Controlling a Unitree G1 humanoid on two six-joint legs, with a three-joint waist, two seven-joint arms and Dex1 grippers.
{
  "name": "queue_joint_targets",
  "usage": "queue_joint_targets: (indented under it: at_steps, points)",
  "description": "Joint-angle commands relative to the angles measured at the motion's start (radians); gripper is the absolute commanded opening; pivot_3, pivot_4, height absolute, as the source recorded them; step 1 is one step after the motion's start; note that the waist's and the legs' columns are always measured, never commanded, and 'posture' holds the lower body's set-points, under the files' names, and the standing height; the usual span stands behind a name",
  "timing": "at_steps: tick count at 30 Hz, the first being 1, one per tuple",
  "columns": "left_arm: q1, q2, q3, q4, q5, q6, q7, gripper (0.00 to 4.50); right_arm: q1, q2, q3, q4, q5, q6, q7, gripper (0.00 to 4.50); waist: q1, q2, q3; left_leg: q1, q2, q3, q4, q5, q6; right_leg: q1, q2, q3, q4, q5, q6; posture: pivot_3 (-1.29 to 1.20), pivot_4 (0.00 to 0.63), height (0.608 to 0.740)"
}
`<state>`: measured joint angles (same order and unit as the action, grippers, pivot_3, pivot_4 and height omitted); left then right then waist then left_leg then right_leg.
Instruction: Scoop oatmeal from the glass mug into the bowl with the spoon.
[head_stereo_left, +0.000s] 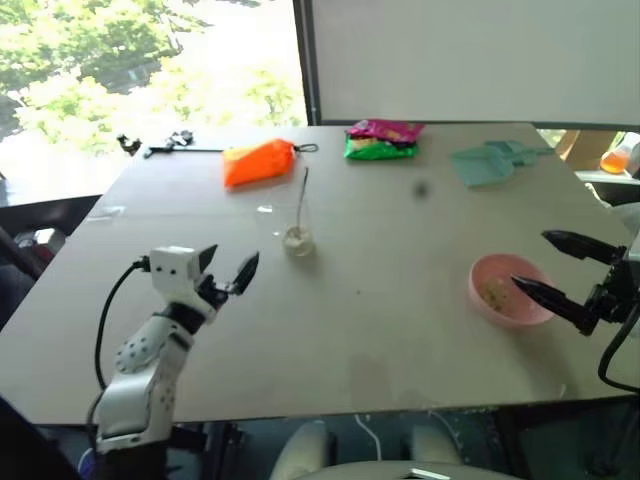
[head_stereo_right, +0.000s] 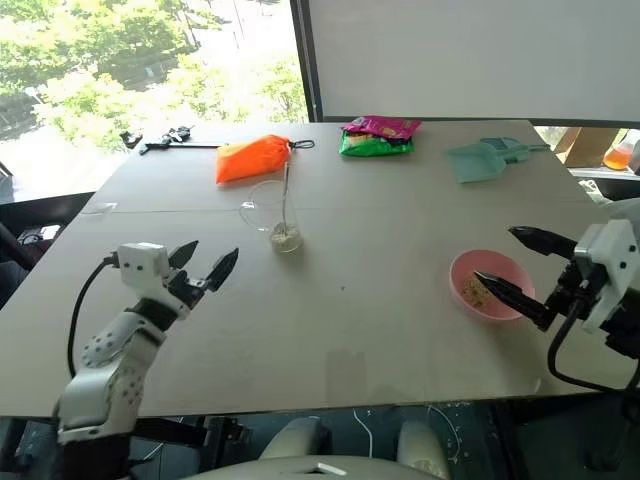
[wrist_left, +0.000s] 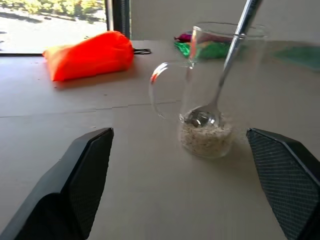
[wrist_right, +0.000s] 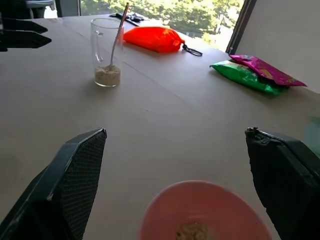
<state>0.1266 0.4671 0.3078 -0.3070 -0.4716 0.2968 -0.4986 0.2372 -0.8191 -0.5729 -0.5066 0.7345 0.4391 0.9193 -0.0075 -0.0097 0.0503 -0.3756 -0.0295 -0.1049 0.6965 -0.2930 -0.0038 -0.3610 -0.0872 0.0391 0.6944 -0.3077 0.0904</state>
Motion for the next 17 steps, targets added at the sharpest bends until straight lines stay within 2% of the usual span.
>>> queue_joint_targets:
  at_steps: [1, 4, 8, 17]
  points:
    - [0.042, 0.083, 0.061, -0.141, -0.096, 0.063, -0.085, 4.42, 0.084, -0.021, -0.091, -0.011, -0.022, 0.000, 0.041, 4.50, 0.009, 0.002, -0.002, 0.000, 0.000, 0.000, 0.000, 0.000, 0.000, 0.001, 0.000, 0.000, 0.000, 0.000, 0.000, 0.00, 0.000, 0.740]
    - [0.091, 0.156, 0.091, -0.187, -0.142, 0.110, -0.148, 4.42, 0.147, -0.020, -0.134, 0.012, -0.030, 0.001, 0.068, 4.50, 0.014, 0.002, -0.001, 0.006, 0.000, 0.003, -0.002, 0.000, 0.000, 0.006, 0.000, 0.001, -0.001, 0.000, 0.000, 0.00, 0.000, 0.740]
    - [0.111, 0.211, 0.143, -0.199, -0.208, 0.167, -0.192, 4.42, 0.187, -0.030, -0.152, 0.032, -0.056, -0.013, 0.099, 4.50, 0.015, 0.008, -0.003, 0.026, 0.005, 0.013, -0.014, 0.000, 0.000, 0.022, 0.003, 0.005, -0.014, -0.003, -0.003, 0.00, 0.000, 0.740]
    - [0.146, 0.253, 0.205, -0.193, -0.245, 0.209, -0.235, 4.42, 0.203, -0.050, -0.183, 0.113, -0.093, -0.039, 0.154, 4.50, 0.015, 0.007, -0.004, 0.028, 0.008, 0.017, -0.021, -0.002, 0.002, 0.022, 0.006, 0.010, -0.020, 0.000, -0.001, 0.00, 0.000, 0.740]
